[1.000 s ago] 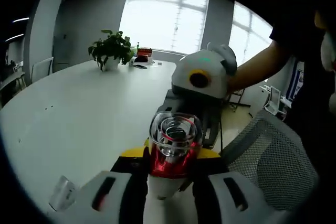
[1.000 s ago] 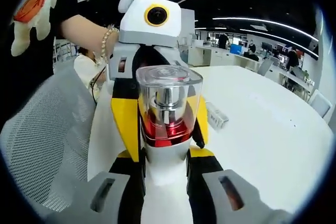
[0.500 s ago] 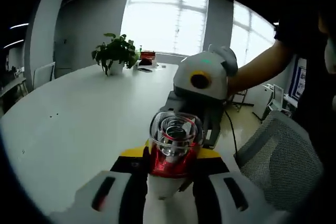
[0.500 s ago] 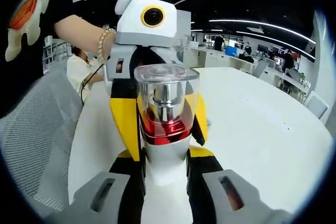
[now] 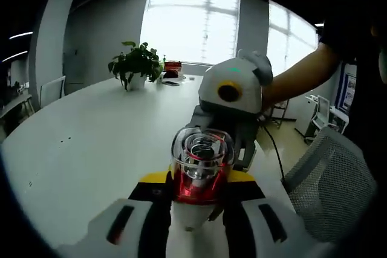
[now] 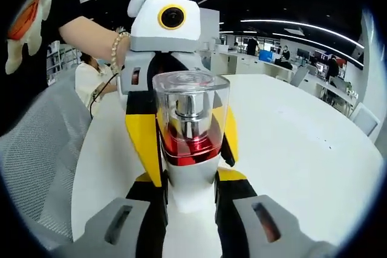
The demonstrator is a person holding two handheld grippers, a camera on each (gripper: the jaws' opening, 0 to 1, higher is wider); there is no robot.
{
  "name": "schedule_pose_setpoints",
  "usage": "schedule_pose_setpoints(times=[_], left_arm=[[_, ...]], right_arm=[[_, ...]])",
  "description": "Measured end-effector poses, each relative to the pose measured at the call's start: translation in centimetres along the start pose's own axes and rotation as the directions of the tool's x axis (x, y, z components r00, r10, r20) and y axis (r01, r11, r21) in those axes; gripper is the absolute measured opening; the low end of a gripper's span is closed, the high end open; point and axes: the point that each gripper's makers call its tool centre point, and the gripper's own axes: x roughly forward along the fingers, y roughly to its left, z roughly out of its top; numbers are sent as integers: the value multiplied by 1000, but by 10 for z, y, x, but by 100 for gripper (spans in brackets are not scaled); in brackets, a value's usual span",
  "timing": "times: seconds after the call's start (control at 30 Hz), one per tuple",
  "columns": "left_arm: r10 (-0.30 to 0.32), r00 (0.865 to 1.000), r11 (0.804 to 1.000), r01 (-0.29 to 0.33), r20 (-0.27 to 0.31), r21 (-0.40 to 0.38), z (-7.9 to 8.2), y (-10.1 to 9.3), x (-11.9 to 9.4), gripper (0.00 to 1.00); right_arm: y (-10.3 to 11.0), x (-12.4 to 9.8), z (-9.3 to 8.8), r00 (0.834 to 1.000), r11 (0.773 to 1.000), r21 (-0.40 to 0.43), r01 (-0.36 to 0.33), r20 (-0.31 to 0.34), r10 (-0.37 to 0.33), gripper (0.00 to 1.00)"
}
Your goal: Arrange the skincare products in the storage area until every visible bottle or jar stands upright without overlapping.
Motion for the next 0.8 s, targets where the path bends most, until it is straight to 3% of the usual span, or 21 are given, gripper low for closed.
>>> schedule_pose_setpoints(times=[0.17, 0.2, 0.37, 0.47, 0.63, 0.8], left_arm=[[33, 999, 998, -34, -18, -47, -6, 4, -3, 33], [38, 999, 998, -39, -27, -47, -7, 4, -4, 34], [51, 998, 997, -53, -30, -63, -7, -1, -10, 36], [60, 998, 991, -64, -37, -120, -9, -1, -14, 42], [86, 996, 986, -90, -38, -138, -10, -8, -22, 48], [132, 990, 973, -137, -44, -186, -13, -13, -35, 61]], right_arm=[[0, 0, -2, 999, 998, 57, 33, 4, -33, 32], [-6, 0, -8, 997, 992, 99, 82, -11, -81, 35], [2, 0, -13, 997, 993, 96, 67, -30, -64, 39], [5, -2, -11, 996, 987, 134, 88, -23, -86, 48], [4, -6, -12, 991, 976, 172, 132, -20, -130, 59], [9, -12, -6, 985, 963, 209, 171, -5, -174, 69]])
